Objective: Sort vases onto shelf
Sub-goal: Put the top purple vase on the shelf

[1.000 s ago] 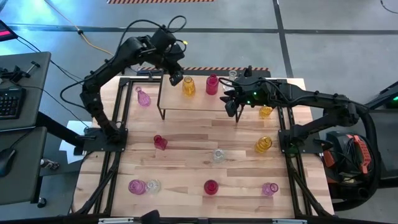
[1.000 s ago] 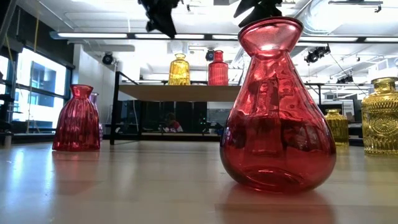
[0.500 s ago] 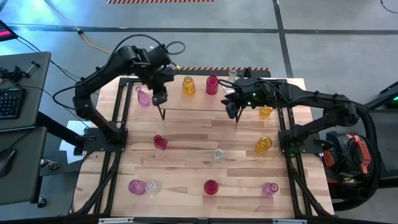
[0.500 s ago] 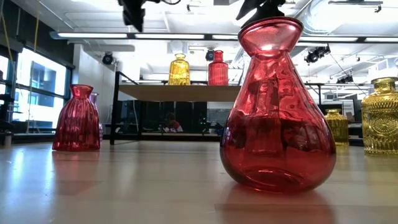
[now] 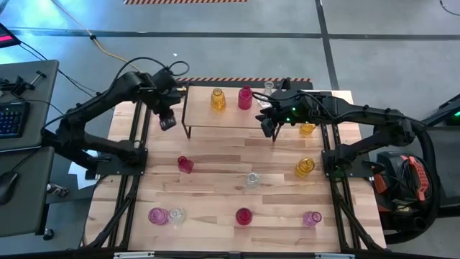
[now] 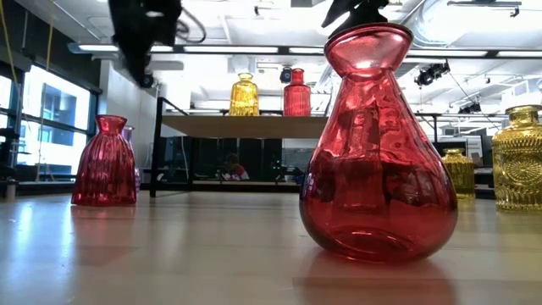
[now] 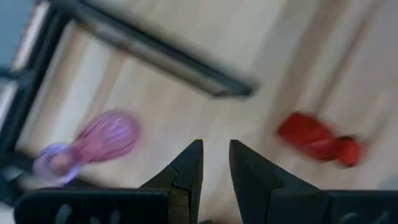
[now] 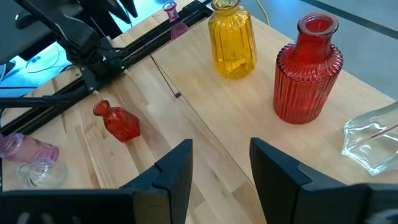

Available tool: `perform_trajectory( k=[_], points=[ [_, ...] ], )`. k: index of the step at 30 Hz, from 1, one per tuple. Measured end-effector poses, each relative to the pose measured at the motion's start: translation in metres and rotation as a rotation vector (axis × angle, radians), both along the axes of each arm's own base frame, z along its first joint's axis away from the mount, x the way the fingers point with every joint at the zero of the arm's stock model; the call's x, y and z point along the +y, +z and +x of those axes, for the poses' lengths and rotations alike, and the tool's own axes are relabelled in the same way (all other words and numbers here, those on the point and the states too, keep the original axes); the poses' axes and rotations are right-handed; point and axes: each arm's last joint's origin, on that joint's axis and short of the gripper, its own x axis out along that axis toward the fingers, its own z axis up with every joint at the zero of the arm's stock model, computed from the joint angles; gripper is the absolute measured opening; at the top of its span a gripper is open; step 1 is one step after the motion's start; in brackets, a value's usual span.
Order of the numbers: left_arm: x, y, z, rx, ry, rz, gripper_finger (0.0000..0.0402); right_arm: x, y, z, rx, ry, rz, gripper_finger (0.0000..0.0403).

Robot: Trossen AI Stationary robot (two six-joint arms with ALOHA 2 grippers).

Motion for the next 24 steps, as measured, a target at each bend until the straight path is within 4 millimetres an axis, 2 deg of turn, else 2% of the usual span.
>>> perform_trajectory(
  k=[7,15,24],
  points=[
    [0.008,-0.021,-0.021,0.111,-0.009,0.049,0.0070,0.000,0.000,0.000,0.000,0.000,0.000,0.0140],
    [0.018,-0.028,-0.031,0.126,0.007,0.049,0.0070,0.000,0.000,0.000,0.000,0.000,0.000,0.0140],
    [0.036,-0.032,-0.044,0.109,0.335,-0.006,0.0070,0.000,0.000,0.000,0.000,0.000,0.000,0.0140]
  ],
)
